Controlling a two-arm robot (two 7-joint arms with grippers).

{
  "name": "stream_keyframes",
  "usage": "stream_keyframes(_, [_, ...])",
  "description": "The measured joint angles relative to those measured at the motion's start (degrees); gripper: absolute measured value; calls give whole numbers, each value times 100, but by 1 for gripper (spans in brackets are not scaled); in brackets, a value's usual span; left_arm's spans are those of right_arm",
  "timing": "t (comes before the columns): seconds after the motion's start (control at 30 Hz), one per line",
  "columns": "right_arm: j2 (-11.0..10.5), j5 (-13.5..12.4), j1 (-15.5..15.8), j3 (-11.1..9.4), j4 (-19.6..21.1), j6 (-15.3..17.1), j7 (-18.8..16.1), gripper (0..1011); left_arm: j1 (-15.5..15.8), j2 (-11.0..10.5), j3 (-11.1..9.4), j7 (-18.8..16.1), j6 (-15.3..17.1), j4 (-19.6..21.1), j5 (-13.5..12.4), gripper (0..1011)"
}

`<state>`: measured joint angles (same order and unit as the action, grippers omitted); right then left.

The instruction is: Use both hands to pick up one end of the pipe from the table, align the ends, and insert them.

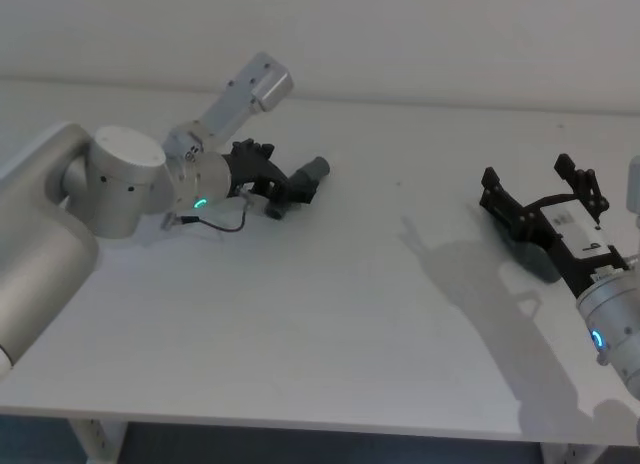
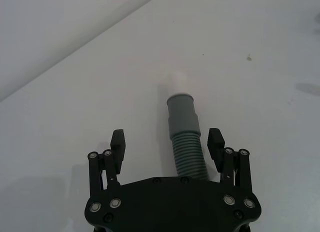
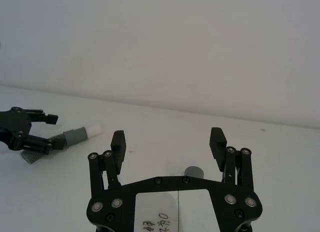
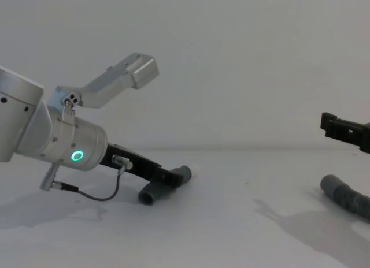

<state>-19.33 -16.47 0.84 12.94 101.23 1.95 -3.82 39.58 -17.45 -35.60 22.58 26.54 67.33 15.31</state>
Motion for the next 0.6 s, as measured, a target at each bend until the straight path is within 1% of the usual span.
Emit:
stream_keyframes(0.27, [0, 0, 0, 0, 0, 0, 0, 1001, 153, 109, -53, 154, -100, -327, -55, 1001])
stream_keyframes(0.6, [0, 0, 0, 0, 0, 0, 0, 1001, 252, 208, -64, 287, -119, -562, -78, 1001])
